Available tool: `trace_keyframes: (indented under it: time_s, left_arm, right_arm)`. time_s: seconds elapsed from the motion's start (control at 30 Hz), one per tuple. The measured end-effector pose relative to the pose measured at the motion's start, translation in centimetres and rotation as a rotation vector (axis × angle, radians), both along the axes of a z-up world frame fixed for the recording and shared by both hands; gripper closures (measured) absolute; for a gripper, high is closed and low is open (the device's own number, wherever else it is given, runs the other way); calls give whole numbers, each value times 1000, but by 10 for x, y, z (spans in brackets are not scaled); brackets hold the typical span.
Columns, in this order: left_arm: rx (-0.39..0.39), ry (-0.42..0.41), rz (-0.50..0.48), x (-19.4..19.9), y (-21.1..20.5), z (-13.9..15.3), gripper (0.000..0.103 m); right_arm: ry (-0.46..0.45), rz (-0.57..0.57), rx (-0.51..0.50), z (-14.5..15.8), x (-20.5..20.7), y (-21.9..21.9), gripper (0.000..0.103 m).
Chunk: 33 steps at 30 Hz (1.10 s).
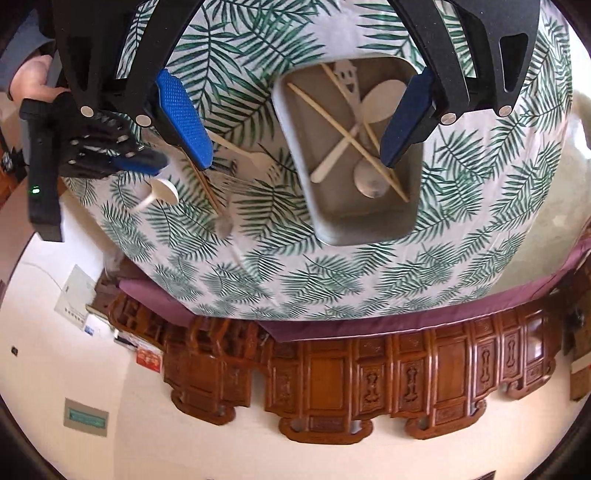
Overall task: Organize utensils
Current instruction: 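Grasp a wooden chopstick on the cloth with the right tool while the left tool grasps a cream fork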
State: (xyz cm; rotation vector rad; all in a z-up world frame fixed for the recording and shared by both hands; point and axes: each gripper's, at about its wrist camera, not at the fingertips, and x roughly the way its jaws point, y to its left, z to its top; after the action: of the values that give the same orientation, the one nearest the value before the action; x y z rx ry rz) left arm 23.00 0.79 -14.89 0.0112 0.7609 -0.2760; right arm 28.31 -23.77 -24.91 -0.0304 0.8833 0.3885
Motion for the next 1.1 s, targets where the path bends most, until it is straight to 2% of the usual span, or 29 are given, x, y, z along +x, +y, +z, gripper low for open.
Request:
trace_keyframes:
  time_s: [0.23,0.3,0.53,0.73,0.87,1.1]
  left_arm:
    - [15,14,-34,-5,-15,-8,15]
    - [15,22,-38,-6,-17,-10,15]
    - [21,21,-56,-10,-23,-11,15]
    - [31,19,-65,-12,-29,-11,15]
    - [36,20,-66,-14,-31,-11,15]
    - [49,29,-52,-17,-44,-16,15]
  right_arm:
    - [71,-2,-35,-20,0,8,83]
    - [84,-8,-36,-24,1,6,87]
    - [86,-37,-55,-22,-2,1,90]
    - [79,-32,-126,-30,-2,15,93]
    - [83,-45,-107,-30,2,8,97]
    - [22,-70,-33,-2,0,-18,97]
